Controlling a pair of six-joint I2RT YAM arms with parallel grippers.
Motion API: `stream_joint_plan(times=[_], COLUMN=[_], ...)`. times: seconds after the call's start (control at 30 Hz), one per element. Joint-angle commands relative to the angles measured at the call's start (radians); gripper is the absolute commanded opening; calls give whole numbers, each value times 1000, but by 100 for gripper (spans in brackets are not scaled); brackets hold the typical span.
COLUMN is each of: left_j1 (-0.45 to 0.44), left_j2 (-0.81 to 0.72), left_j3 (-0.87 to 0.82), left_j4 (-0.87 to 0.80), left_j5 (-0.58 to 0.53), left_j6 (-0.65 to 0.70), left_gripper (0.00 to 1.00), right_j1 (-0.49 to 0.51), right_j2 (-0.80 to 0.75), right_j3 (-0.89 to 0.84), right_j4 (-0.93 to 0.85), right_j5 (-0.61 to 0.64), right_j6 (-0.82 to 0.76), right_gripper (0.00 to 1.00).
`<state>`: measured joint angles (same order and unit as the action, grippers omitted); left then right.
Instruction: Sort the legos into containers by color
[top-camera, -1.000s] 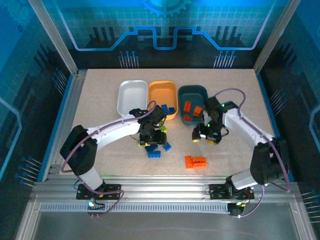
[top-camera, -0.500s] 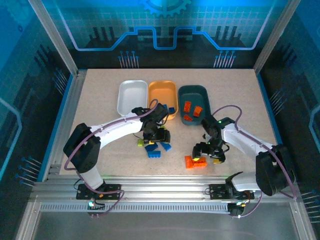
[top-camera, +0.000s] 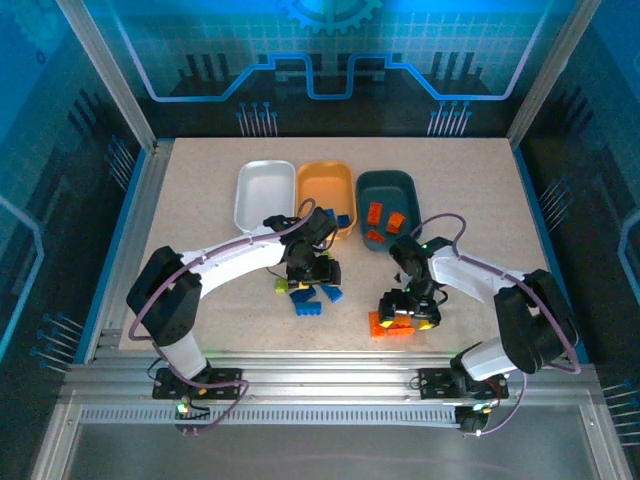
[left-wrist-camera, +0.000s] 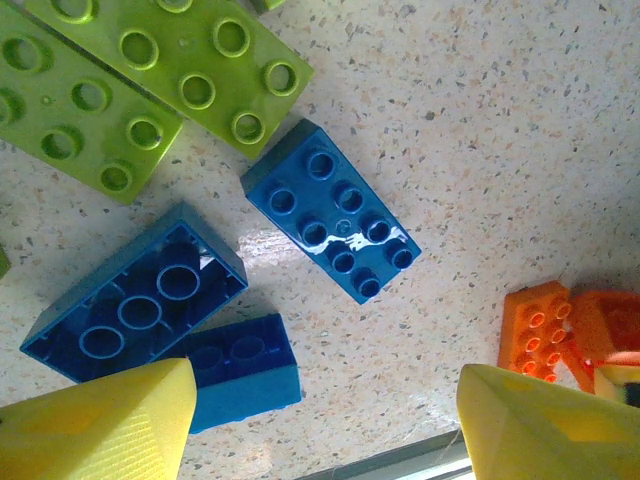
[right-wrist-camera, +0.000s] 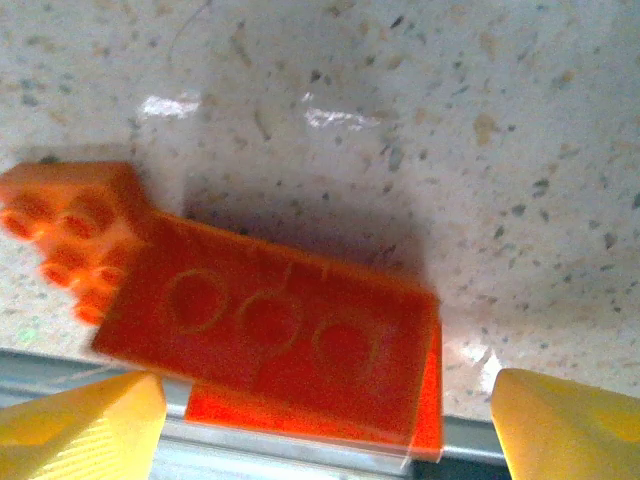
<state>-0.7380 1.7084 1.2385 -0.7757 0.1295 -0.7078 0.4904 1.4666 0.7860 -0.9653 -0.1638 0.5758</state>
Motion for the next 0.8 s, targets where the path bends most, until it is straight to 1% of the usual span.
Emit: stream_joint_plan(times=[0.0,0.33,0.53,0.7,0.77], left_j1=[-5,-4,-5,-4,-3], left_j2=[-10,2,8,13,13], left_j3=[-22,-18,-1,4,8], left_j4=[-3,-4,-17,-24,-28], left_j5=[24,27,19,21,17], left_j6=[-12,-9,2,8,11], left_gripper=[71,71,71,71,71], right_j1=[20,27,25,6,2], right_j2=[33,86,87,132,146], right_j3=[0,8,61,116,133], right_j4=[36,73,73,76,79], right_j5=[14,25,54,59,55], right_j6=[-7,-10,0,2,7], right_gripper=[85,83,81,81,83])
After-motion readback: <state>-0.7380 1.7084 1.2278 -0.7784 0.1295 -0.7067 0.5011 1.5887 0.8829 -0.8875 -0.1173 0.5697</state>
